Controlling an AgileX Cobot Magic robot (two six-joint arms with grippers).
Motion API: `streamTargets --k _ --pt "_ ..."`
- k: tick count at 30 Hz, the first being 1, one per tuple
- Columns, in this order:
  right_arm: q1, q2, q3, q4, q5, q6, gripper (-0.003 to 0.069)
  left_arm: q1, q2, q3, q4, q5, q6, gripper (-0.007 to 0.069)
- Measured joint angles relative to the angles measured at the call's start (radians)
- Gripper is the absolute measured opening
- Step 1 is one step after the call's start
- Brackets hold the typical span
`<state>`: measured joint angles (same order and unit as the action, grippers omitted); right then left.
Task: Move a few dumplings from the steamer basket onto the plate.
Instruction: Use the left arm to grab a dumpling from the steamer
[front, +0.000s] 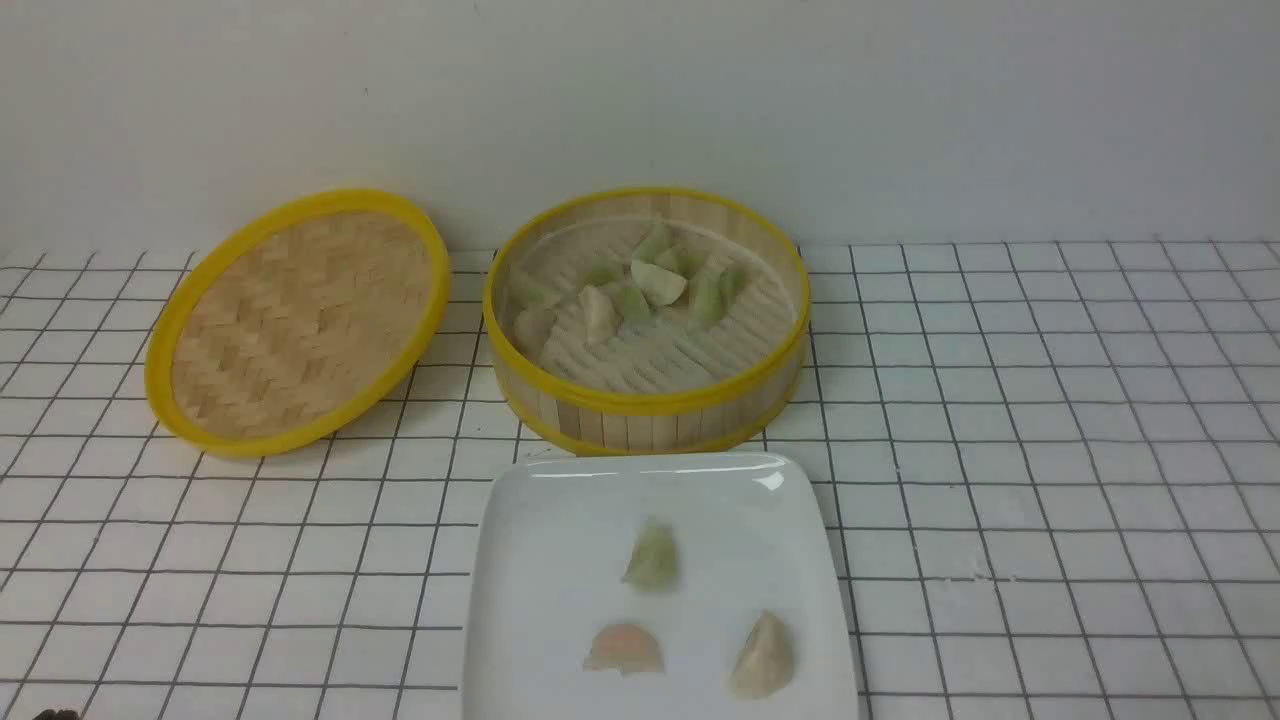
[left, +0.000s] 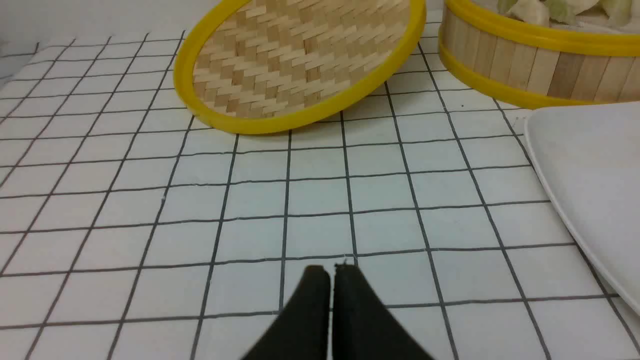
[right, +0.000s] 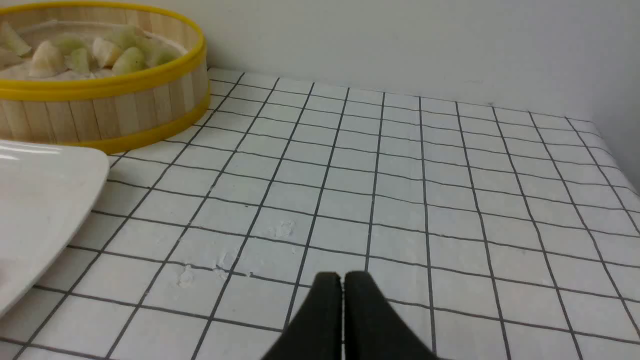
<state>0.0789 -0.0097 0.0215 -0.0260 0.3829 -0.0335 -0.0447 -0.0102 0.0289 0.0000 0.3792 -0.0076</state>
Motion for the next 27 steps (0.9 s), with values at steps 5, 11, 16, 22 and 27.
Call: streamTargets --k 5,11,16,22,27 --pt "0.000 0.000 0.000 0.000 0.000 0.000 0.0003 0.000 0.000 0.000 0.000 0.000 0.000 -0.0006" --pt "0.000 0.000 0.000 0.000 0.000 0.000 0.0003 0.000 0.000 0.000 0.000 0.000 0.000 -0.0006" --pt "0.000 0.000 0.000 0.000 0.000 0.000 0.0003 0.000 0.000 0.000 0.023 -0.001 0.008 -0.0006" --pt "0.000 0.000 0.000 0.000 0.000 0.000 0.0003 0.000 0.000 0.001 0.000 -0.128 -0.054 -0.0006" --pt "0.000 0.000 0.000 0.000 0.000 0.000 0.0003 0.000 0.000 0.001 -0.081 -0.361 -0.140 -0.0006"
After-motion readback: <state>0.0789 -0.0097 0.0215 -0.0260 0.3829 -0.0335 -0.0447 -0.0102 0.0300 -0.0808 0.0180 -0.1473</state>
